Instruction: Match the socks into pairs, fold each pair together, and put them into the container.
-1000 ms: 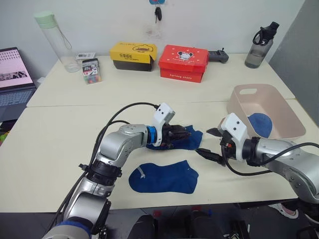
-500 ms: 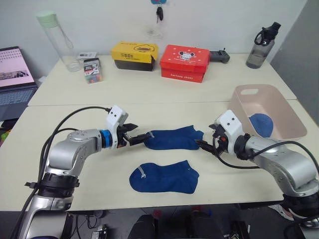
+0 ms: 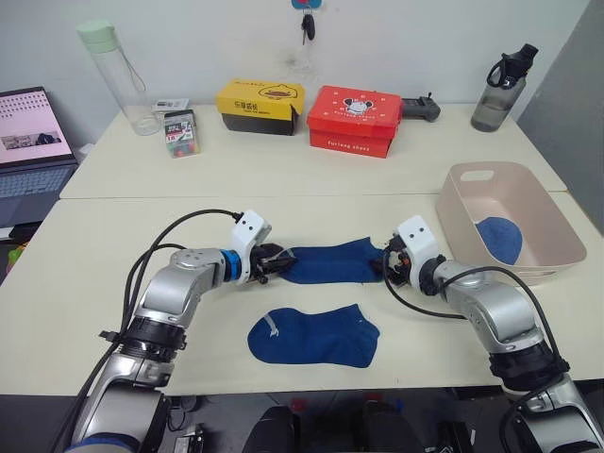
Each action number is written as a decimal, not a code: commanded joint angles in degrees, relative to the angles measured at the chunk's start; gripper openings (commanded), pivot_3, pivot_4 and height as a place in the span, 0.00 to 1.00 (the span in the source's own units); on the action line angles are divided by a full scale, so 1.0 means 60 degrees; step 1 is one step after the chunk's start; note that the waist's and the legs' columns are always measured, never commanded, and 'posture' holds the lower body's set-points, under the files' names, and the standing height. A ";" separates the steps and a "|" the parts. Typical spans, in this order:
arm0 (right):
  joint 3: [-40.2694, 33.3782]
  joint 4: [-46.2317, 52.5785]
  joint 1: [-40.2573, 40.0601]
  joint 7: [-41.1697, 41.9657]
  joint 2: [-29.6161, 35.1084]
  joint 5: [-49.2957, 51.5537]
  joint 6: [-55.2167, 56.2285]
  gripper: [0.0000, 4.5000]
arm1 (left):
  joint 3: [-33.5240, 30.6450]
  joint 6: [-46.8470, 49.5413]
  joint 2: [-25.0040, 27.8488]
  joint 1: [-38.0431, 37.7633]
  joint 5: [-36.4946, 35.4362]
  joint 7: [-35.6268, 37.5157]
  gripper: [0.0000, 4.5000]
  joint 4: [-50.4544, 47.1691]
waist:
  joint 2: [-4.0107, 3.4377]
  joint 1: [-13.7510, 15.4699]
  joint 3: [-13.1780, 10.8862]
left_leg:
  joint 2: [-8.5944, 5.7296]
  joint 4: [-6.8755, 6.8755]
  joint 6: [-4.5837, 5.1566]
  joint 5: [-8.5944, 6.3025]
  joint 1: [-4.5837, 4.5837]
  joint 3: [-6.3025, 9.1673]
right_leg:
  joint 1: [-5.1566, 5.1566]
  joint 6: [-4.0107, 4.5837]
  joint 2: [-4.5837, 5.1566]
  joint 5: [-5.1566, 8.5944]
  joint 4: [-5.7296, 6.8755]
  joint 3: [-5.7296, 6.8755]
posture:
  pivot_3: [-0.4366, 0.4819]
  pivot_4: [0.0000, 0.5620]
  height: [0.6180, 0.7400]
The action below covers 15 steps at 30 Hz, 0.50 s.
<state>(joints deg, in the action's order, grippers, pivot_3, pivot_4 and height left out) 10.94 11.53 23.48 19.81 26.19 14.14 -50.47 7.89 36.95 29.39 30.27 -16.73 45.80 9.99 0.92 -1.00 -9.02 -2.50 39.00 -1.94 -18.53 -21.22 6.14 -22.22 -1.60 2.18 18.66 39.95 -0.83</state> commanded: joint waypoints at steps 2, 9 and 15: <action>0.0002 0.0645 -0.0178 0.0179 -0.0042 -0.0078 0.0066 0.41 | -0.0020 0.0206 -0.0356 -0.0103 -0.0231 0.0219 0.19 -0.0159 | 0.0000 -0.0002 0.0000 | 0.0000 0.0001 0.0000 0.0000 -0.0001 0.0000 | 0.0000 0.0000 0.0000 0.0000 0.0000 -0.0001 | 0.48 0.27 1.00; -0.0138 0.1072 -0.0347 0.0324 -0.0037 -0.0048 0.0056 0.01 | -0.0374 0.0182 -0.0366 -0.0120 -0.0398 0.0378 0.00 -0.0349 | 0.0000 -0.0061 0.0000 | 0.0001 0.0000 0.0000 0.0000 -0.0001 0.0000 | -0.0003 0.0000 0.0000 0.0000 0.0001 -0.0001 | 0.48 0.27 1.00; -0.0358 0.1653 -0.0593 0.0178 -0.0422 0.0146 0.0210 0.01 | -0.0958 0.0705 0.0096 -0.0191 -0.1170 0.1038 0.00 -0.1162 | 0.0001 -0.0128 -0.0001 | 0.0005 -0.0003 0.0000 0.0000 -0.0003 0.0002 | -0.0008 0.0000 -0.0003 0.0000 0.0002 -0.0001 | 0.48 0.27 1.00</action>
<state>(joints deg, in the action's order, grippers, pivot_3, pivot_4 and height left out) 10.87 17.32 19.96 20.95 24.17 14.24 -50.47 4.94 40.27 28.62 28.87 -21.12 50.37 6.97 0.93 -1.77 -9.03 -2.45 38.98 -1.94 -18.53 -21.25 6.16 -22.29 -1.60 2.15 18.66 39.96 -0.83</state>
